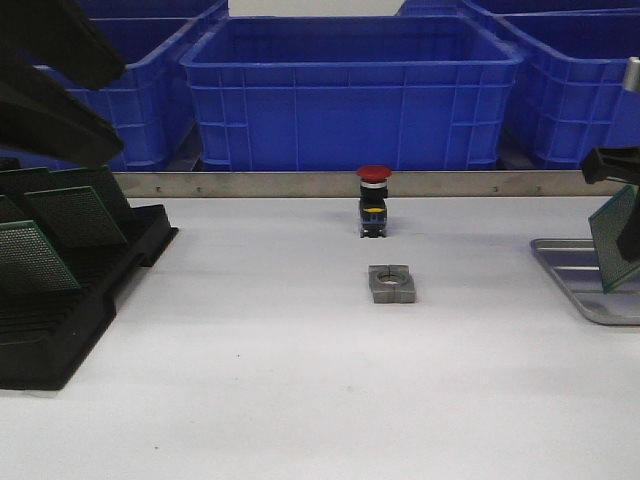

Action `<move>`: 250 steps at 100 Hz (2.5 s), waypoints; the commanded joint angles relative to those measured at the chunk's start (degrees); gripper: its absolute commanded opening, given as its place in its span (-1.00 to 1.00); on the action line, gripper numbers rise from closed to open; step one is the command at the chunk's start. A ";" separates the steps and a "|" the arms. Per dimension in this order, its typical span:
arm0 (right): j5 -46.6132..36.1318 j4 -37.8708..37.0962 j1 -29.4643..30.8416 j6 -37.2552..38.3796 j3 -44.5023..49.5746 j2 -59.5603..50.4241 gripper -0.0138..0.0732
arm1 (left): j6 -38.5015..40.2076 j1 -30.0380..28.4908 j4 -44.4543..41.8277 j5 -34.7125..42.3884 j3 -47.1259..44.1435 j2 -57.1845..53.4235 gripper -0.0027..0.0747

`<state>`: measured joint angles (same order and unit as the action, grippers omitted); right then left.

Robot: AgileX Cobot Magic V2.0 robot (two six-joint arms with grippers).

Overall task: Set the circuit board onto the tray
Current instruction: 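Carry the board with right gripper onto the steel tray and release, then grasp a second green board from the rack with left gripper, lift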

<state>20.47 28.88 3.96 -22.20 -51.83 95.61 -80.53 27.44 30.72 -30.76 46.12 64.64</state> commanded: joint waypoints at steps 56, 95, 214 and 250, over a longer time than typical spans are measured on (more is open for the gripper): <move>4.77 -1.12 7.16 -1.05 -6.58 0.93 0.53 | 3.11 -9.84 -6.29 3.83 1.66 -0.84 0.21; 4.66 -1.12 8.17 -1.05 -6.58 -1.74 0.48 | 1.85 -18.54 -11.58 1.60 1.66 10.16 0.21; 3.33 -1.87 7.97 -3.36 -6.58 -8.65 0.48 | 0.48 -18.43 -12.28 2.69 1.66 5.86 -0.98; 5.48 -1.86 -6.78 -13.68 -6.58 -17.95 0.48 | 0.48 -10.73 2.03 -1.66 1.66 1.01 -0.98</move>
<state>27.23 26.62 1.39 -31.69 -56.81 81.21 -80.79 14.45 27.44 -33.71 46.33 66.94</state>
